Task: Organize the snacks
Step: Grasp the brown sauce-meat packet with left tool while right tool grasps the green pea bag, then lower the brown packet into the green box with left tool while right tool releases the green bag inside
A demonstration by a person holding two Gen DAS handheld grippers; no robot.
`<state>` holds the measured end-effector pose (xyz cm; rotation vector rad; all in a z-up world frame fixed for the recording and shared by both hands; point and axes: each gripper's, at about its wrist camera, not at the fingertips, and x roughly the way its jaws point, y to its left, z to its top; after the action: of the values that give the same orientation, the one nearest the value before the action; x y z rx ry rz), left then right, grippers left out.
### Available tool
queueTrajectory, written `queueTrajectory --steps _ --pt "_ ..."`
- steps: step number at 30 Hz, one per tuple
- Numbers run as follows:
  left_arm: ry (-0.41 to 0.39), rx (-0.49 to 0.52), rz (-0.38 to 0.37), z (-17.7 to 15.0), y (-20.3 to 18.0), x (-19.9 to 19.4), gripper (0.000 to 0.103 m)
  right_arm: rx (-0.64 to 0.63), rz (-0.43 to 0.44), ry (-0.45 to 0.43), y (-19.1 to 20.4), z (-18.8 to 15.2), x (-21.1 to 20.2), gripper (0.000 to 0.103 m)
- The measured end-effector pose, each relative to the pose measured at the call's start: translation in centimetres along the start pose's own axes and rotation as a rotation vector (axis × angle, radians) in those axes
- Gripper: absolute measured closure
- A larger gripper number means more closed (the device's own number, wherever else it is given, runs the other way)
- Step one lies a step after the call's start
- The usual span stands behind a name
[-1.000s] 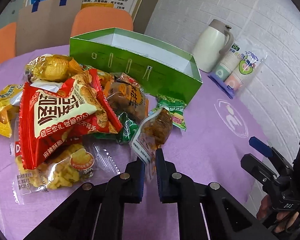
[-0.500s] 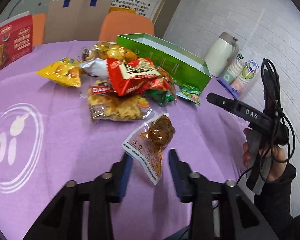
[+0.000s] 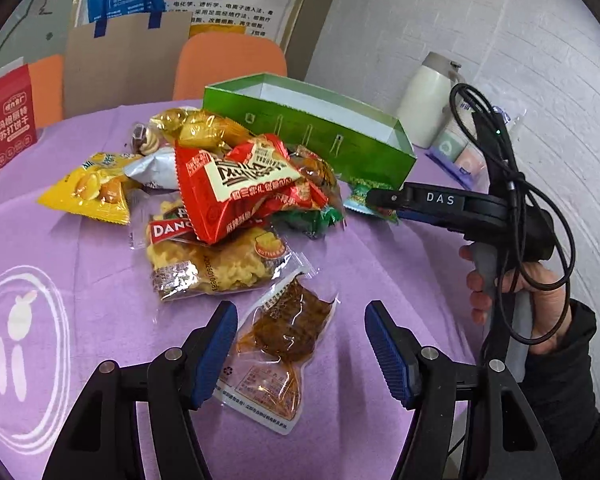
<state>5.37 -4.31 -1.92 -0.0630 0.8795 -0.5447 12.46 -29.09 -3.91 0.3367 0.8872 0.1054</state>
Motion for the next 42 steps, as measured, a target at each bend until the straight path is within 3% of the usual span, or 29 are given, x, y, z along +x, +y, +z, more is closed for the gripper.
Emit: queueTrajectory --steps 1,2,11,17,19,22,24,29,35,42 --pt "0.012 -0.005 -0.001 0.0 0.0 0.4 0.035 0.005 0.041 0.005 -0.2 -0.2 0.0 0.069" --pt "0.018 -0.007 -0.004 0.0 0.0 0.7 0.035 0.005 0.064 0.003 -0.3 -0.3 -0.2 0.074" --pt "0.051 0.028 0.019 -0.6 -0.6 1.7 0.040 -0.037 0.054 -0.045 -0.5 -2.0 -2.6 0.076" --pt "0.043 0.071 0.078 -0.7 -1.6 2.2 0.042 -0.032 0.067 -0.080 -0.3 -2.5 -4.0 0.076" --pt "0.044 0.091 0.111 -0.7 -2.0 2.3 0.054 -0.034 0.076 -0.085 -0.2 -2.7 -4.4 0.076" --pt "0.046 0.099 0.125 -0.8 -2.2 2.2 0.058 -0.042 0.078 -0.091 0.0 -3.0 -4.8 0.076" --pt "0.045 0.081 0.111 -0.8 -2.1 1.8 0.059 -0.044 0.083 -0.094 0.0 -3.1 -5.1 0.076" --pt "0.013 0.019 -0.005 0.0 -2.4 -0.8 0.060 -0.060 0.102 -0.132 0.1 -3.0 -6.9 0.076" --pt "-0.093 0.007 -0.133 5.4 -3.7 -3.9 0.060 -0.084 0.125 -0.213 0.8 -1.0 -9.3 0.076" --pt "-0.143 -0.052 -0.190 14.4 -4.4 -1.1 0.060 -0.142 0.049 -0.275 1.1 3.1 -9.1 0.076"
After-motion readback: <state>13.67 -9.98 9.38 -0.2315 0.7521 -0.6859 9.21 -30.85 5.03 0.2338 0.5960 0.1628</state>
